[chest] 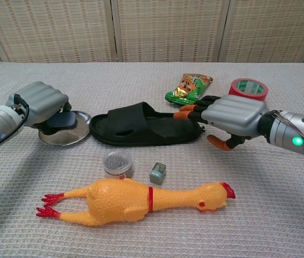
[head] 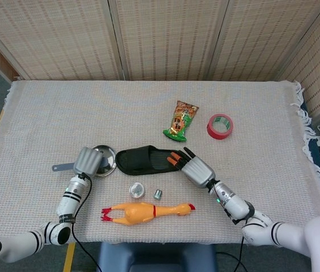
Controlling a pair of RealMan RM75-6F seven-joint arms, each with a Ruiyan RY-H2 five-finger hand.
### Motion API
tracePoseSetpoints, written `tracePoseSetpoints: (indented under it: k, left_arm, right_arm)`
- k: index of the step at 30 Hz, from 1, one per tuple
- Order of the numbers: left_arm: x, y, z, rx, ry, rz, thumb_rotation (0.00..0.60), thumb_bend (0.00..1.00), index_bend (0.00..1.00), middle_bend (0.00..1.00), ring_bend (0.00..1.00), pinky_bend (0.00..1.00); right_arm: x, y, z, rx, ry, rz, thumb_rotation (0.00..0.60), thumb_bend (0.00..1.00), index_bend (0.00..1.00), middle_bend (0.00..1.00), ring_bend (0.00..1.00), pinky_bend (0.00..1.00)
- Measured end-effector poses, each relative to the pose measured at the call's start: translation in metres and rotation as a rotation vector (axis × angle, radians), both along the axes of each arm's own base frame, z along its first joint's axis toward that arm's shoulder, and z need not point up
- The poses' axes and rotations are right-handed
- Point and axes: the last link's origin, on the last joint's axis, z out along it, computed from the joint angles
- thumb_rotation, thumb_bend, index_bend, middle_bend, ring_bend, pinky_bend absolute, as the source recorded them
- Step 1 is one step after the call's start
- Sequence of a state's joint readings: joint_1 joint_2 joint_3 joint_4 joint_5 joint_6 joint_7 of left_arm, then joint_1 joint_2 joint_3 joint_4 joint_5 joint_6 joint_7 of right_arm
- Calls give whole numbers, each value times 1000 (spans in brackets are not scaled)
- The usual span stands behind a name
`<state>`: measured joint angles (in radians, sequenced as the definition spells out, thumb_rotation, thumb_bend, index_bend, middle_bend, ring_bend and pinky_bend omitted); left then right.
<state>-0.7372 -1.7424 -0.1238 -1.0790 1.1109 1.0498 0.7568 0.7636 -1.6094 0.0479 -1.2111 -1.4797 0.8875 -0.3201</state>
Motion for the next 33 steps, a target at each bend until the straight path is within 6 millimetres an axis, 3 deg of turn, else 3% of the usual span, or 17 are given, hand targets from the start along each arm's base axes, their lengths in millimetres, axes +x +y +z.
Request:
tracePoseSetpoints:
  k: [6,9,14,19,33]
  left_arm:
    - [1,-1,-10,-19,20,-19,600,444,645,720,731,1000]
    - [1,0,-12,-18,40,-34,600,440,594,665,731,1000]
    - [-1,0,-14,-20,69,-37,600,428,302,386,729,1000]
    - [-2,-1,-15,-18,108,-26,600,425,144,230,729,1000]
    - [8,-18,-7,-17,119,-25,600,423,65,147,695,1000]
  right_arm:
    - [14,2,24,-38,-70,8,600,472,0,0,0,0]
    - [14,2,30,-49,-66,7,600,472,0,0,0,0]
    - [11,3,32,-49,-63,-10,600,472,0,0,0,0]
    - [10,3,31,-47,-65,-15,600,472,0,0,0,0]
    - [9,3,39,-68,-97,-20,600,472,0,0,0,0]
